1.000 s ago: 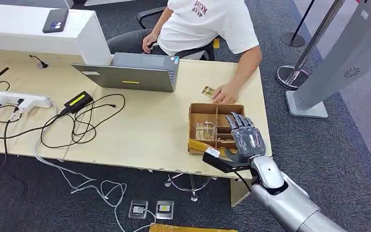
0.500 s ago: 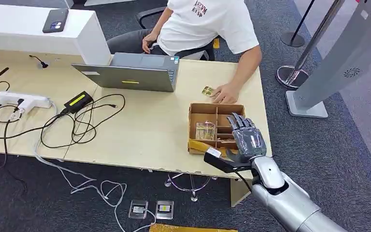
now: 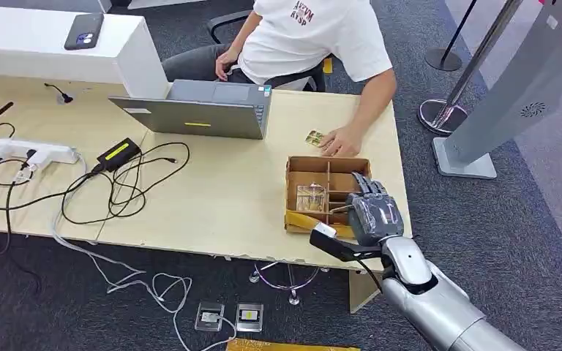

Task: Pass the card to the sensor for recognition and then transmit it.

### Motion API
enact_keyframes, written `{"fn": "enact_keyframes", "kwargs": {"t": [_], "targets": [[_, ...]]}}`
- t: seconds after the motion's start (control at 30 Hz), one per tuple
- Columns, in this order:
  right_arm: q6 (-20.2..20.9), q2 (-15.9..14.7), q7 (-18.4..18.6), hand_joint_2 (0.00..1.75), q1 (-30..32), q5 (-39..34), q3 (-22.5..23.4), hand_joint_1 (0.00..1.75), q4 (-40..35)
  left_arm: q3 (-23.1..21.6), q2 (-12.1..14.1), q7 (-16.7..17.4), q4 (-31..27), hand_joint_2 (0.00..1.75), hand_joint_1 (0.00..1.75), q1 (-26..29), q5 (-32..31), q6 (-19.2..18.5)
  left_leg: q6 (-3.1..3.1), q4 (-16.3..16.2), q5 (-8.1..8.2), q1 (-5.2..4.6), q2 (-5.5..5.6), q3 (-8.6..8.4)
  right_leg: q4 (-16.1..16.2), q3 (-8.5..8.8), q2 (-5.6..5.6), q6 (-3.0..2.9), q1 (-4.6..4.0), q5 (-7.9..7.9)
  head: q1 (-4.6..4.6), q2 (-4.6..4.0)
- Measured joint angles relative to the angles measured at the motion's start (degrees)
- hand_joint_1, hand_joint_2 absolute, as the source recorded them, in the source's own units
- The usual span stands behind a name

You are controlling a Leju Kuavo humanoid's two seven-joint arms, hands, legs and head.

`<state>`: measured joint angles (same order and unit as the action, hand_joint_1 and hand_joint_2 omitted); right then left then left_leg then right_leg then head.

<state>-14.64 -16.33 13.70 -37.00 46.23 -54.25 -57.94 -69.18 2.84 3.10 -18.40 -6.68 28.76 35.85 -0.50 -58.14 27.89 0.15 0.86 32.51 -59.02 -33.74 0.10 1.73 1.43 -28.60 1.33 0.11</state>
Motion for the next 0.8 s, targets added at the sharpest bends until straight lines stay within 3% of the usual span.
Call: {"fn": "enact_keyframes", "kwargs": {"t": [0.53, 0.8], "targets": [[-1.2, 1.64, -1.18, 1.75, -0.36, 0.28, 0.17, 1.75, 1.49, 0.0, 0.0, 0.0, 0.0, 0.0, 0.0, -0.04, -0.15, 0.02, 0.0, 0.0, 0.0, 0.0, 0.0, 0.0, 0.0, 0.0, 0.0, 0.0, 0.0, 0.0, 0.0, 0.0], [-4.98, 2.45, -0.31, 1.75, -1.38, 0.94, 0.33, 1.75, 2.27, -0.02, 0.0, 0.0, 0.0, 0.0, 0.0, -0.04, -0.65, 0.04, 0.0, 0.0, 0.0, 0.0, 0.0, 0.0, 0.0, 0.0, 0.0, 0.0, 0.0, 0.0, 0.0, 0.0]]}}
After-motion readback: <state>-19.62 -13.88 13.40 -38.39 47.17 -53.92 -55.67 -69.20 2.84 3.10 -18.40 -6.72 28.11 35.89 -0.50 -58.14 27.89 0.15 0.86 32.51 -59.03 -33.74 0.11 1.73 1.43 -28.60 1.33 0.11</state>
